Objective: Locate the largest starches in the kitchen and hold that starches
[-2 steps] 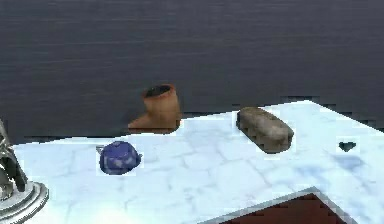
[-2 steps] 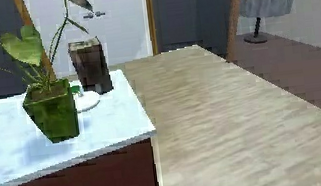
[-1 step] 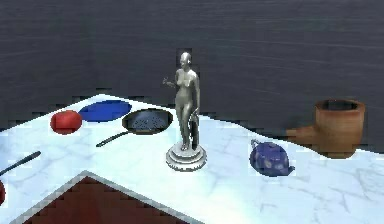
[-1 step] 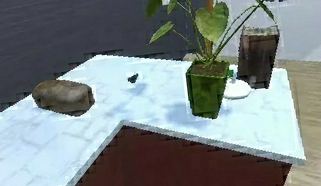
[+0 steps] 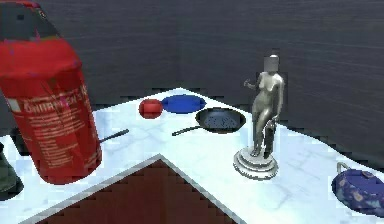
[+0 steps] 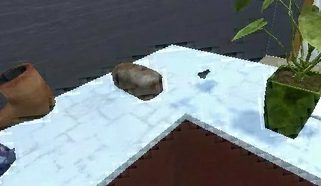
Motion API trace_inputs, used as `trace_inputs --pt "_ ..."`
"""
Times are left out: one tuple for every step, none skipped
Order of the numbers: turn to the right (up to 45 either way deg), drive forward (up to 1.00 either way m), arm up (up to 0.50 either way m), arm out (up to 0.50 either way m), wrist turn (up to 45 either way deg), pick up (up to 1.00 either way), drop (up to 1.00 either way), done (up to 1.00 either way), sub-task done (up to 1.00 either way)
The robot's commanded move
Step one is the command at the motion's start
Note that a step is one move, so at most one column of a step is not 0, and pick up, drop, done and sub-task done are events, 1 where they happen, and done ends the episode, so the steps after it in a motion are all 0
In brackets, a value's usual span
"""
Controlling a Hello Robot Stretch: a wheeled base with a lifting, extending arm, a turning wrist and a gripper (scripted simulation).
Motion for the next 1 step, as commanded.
trace_inputs --pt "0.0 0.0 0.5 0.0 0.0 0.0 0.0 0.0 0.0"
